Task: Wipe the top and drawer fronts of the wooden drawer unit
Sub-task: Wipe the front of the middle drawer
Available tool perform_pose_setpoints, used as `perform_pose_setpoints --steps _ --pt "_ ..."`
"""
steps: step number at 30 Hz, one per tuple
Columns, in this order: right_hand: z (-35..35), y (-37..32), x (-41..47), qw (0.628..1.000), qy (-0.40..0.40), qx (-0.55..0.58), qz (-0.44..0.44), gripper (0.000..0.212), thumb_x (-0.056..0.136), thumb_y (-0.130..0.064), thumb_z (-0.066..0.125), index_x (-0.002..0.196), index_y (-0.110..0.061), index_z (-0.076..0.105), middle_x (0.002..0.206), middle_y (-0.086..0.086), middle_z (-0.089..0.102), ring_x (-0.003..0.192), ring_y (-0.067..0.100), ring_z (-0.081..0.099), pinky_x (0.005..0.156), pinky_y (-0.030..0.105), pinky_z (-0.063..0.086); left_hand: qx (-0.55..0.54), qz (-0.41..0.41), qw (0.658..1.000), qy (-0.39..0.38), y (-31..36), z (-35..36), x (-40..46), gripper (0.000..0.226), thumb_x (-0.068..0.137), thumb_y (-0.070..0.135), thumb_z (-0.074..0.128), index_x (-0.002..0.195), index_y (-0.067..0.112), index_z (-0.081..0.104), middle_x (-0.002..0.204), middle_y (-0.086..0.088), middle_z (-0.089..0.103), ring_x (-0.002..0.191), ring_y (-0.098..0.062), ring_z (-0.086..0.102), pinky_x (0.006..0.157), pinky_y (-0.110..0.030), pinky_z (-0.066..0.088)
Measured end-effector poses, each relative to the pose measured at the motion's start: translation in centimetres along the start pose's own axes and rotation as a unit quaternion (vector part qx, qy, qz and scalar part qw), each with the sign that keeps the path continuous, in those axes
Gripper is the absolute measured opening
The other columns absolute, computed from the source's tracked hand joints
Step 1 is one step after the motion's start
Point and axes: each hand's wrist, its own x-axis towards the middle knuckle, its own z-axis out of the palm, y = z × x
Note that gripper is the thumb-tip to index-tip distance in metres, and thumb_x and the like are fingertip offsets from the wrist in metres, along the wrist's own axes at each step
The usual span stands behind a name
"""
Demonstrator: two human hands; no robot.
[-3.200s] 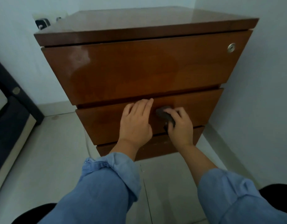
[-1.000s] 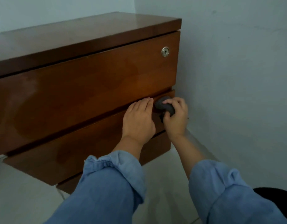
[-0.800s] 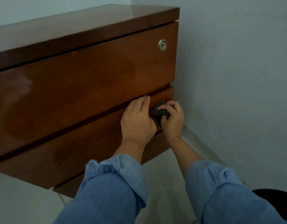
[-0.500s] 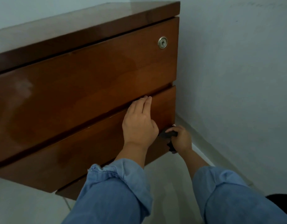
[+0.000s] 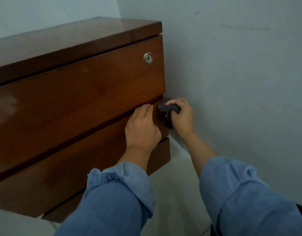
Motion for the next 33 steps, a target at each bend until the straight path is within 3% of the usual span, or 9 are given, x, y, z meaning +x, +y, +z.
perform_pose_setpoints --steps 5,8,10,14,18,22,26,29,33 --pt "1.0 4.2 -2.1 0.998 0.02 -0.008 0.056 0.041 0.062 0.019 0.045 0.076 -0.014 0.065 0.089 -0.001 0.057 0.087 0.015 0.057 0.084 0.031 0.049 -0.009 -0.003 0.999 0.039 0.0 1.1 -0.3 0.069 0.063 0.005 0.059 0.131 0.002 0.053 0.132 -0.013 0.056 0.125 -0.027 0.049 0.109 -0.029 0.03" --pt "1.1 7.5 -3.7 0.992 -0.035 -0.043 0.115 0.039 0.066 0.016 0.046 0.074 -0.019 0.062 0.084 -0.009 0.055 0.082 0.023 0.06 0.073 0.044 0.054 -0.014 0.002 0.999 0.049 -0.1 1.5 -0.4 0.068 0.059 0.006 0.06 0.127 0.001 0.056 0.128 -0.013 0.059 0.12 -0.027 0.054 0.106 -0.033 0.037" --pt "1.1 9.4 -4.6 0.978 -0.093 -0.098 0.157 0.04 0.072 0.014 0.046 0.078 -0.021 0.064 0.091 -0.001 0.06 0.08 0.033 0.062 0.068 0.05 0.054 -0.004 0.009 0.999 0.047 -0.2 1.6 -0.3 0.067 0.06 0.006 0.061 0.127 0.002 0.057 0.127 -0.012 0.06 0.119 -0.026 0.055 0.104 -0.033 0.04" --pt "0.5 11.1 -6.9 0.926 -0.231 -0.264 0.142 0.036 0.082 0.003 0.052 0.1 -0.022 0.07 0.109 0.011 0.056 0.086 0.032 0.058 0.071 0.036 0.047 0.009 0.019 1.0 0.012 -0.6 1.4 -0.5 0.068 0.067 0.009 0.06 0.134 0.004 0.05 0.137 -0.011 0.053 0.127 -0.024 0.048 0.109 -0.031 0.033" --pt "0.1 8.9 -9.8 0.907 -0.262 -0.305 0.127 0.031 0.083 -0.004 0.056 0.101 -0.027 0.067 0.111 0.006 0.05 0.09 0.032 0.056 0.072 0.038 0.051 -0.011 -0.009 1.0 0.004 -0.4 0.4 -1.3 0.069 0.077 0.012 0.054 0.143 0.009 0.038 0.149 -0.006 0.039 0.139 -0.02 0.032 0.114 -0.027 0.018" --pt "1.2 6.4 -11.1 0.888 -0.359 -0.27 0.099 0.035 0.084 -0.005 0.056 0.107 -0.029 0.067 0.125 0.005 0.048 0.106 0.028 0.052 0.089 0.029 0.044 -0.012 0.018 1.0 -0.004 -0.8 -0.3 -2.7 0.067 0.081 0.011 0.052 0.146 0.009 0.033 0.152 -0.006 0.035 0.143 -0.017 0.025 0.114 -0.024 0.005" --pt "1.7 5.1 -10.8 0.903 -0.35 -0.232 0.087 0.041 0.078 0.0 0.054 0.112 -0.022 0.064 0.124 0.006 0.056 0.107 0.029 0.056 0.085 0.026 0.042 -0.035 0.014 0.998 -0.058 -2.5 0.5 -5.4 0.064 0.082 0.011 0.053 0.144 0.014 0.038 0.148 -0.001 0.04 0.137 -0.015 0.033 0.112 -0.024 0.02" --pt "2.7 3.6 -12.0 0.898 -0.375 -0.216 0.074 0.053 0.074 -0.001 0.061 0.122 -0.023 0.053 0.129 0.004 0.052 0.108 0.029 0.055 0.091 0.038 0.048 -0.038 -0.062 0.99 -0.124 -5.5 0.9 -9.8 0.058 0.085 0.013 0.052 0.141 0.018 0.041 0.142 0.002 0.043 0.129 -0.015 0.04 0.105 -0.028 0.034" --pt "5.2 1.9 -14.0 0.867 -0.445 -0.214 0.064 0.058 0.078 0.0 0.058 0.132 -0.017 0.045 0.139 0.001 0.038 0.113 0.028 0.051 0.098 0.039 0.045 -0.034 -0.172 0.964 -0.2 -9.9 1.3 -15.0 0.054 0.088 0.015 0.051 0.141 0.018 0.04 0.14 0.0 0.042 0.124 -0.018 0.044 0.098 -0.03 0.04"
